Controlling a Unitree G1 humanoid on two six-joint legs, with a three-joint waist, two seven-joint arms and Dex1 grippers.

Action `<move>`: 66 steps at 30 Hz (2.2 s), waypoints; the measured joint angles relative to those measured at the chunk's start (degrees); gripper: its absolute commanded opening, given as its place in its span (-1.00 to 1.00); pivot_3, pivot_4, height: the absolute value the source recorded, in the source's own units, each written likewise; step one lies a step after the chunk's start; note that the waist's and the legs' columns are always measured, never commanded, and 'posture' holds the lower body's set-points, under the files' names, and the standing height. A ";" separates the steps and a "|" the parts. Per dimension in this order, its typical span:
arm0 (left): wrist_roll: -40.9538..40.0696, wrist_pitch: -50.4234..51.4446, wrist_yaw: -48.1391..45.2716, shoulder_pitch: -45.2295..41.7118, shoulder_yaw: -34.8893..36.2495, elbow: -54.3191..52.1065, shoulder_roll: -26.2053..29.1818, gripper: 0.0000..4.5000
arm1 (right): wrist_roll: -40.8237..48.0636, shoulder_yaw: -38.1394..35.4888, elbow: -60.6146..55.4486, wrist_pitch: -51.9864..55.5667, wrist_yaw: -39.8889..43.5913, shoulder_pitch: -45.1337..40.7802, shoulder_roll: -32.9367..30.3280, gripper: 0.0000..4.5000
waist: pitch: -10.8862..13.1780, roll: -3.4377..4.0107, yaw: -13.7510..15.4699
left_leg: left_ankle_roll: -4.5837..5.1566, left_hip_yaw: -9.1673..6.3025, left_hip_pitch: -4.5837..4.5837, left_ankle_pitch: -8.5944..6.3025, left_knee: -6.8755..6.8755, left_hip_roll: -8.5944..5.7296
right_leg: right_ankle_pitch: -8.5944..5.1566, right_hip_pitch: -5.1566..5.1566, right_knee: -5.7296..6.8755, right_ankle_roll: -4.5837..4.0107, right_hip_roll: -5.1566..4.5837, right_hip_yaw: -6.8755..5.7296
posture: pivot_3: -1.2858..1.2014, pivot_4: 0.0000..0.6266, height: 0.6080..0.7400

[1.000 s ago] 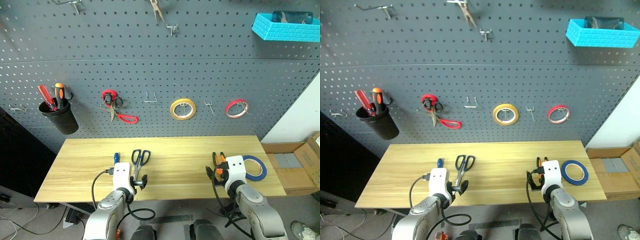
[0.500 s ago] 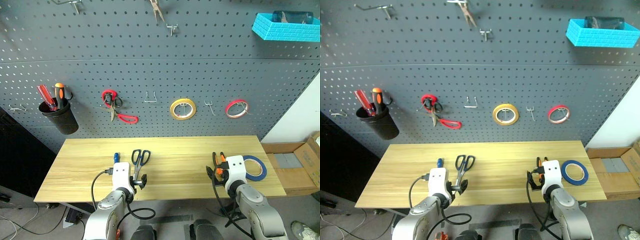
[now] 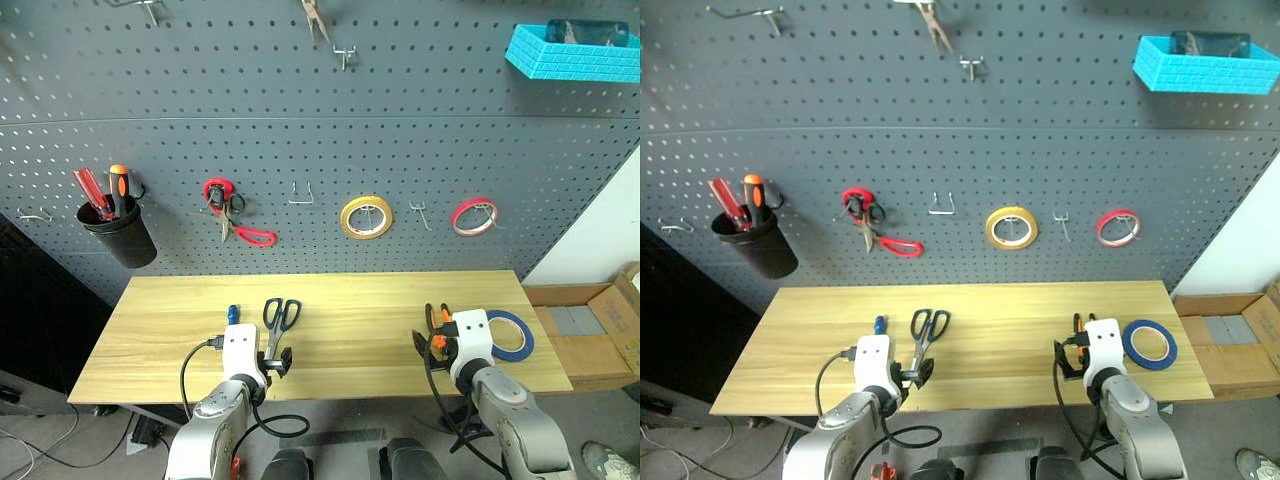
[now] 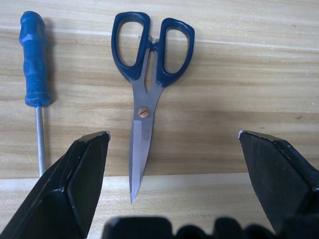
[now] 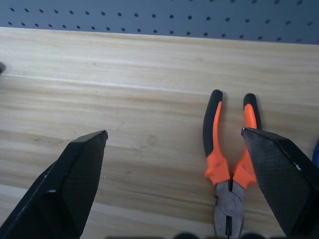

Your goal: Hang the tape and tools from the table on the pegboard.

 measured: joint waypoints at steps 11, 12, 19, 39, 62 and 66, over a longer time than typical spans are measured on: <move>-1.38 -7.99 -24.41 -20.66 -11.69 7.24 13.18 0.98 | 2.55 -9.15 -1.81 11.89 4.72 -4.90 -11.49 1.00 | 4.12 -0.01 -0.18 | 0.04 -0.03 -0.48 0.03 0.02 0.02 | 0.14 -0.33 -0.03 -0.12 -0.01 -0.08 | 0.01 -0.11 1.00; -2.18 -8.52 -26.91 -22.50 -12.97 7.78 12.77 0.98 | 2.95 -9.31 -2.14 13.63 5.31 -5.24 -11.95 1.00 | 4.82 -0.06 -0.30 | 0.05 -0.01 -0.50 0.02 0.04 0.02 | 0.15 -0.35 0.01 -0.13 -0.02 -0.07 | 0.00 -0.06 1.00; -2.77 -14.73 -42.55 -33.54 -25.44 13.28 10.57 0.98 | 5.79 -9.52 -1.43 20.68 8.05 -9.46 -14.34 1.00 | 8.38 -0.12 -0.60 | 0.08 0.09 -1.13 0.02 0.11 -0.02 | 0.16 -1.02 0.18 -0.13 -0.08 0.02 | -0.02 0.16 1.00; 3.67 -28.37 -49.12 -40.66 -32.37 26.87 1.82 0.98 | 5.95 -9.71 15.27 16.54 12.82 -17.53 -22.54 1.00 | 12.64 -0.32 -1.73 | 0.39 0.09 -2.47 -0.15 1.47 -0.06 | 0.24 -2.05 1.05 0.06 -0.13 0.06 | -0.03 0.31 1.00; 4.66 -24.76 -48.24 -39.32 -31.12 23.19 3.60 1.00 | 2.47 -8.56 47.16 -0.96 27.03 -32.07 -23.94 -0.50 | 14.28 -0.95 -1.58 | 0.40 0.00 -2.52 -0.16 1.92 -0.03 | 0.26 -2.02 1.45 0.11 -0.18 0.07 | 0.00 0.31 1.00; 4.74 -25.04 -47.91 -40.22 -30.46 23.93 3.31 1.00 | 2.40 -8.79 46.47 -0.32 27.31 -32.06 -23.21 -0.82 | 14.27 -0.96 -1.59 | 0.40 -0.01 -2.51 -0.16 1.92 -0.03 | 0.26 -2.02 1.46 0.11 -0.19 0.06 | 0.01 0.24 1.00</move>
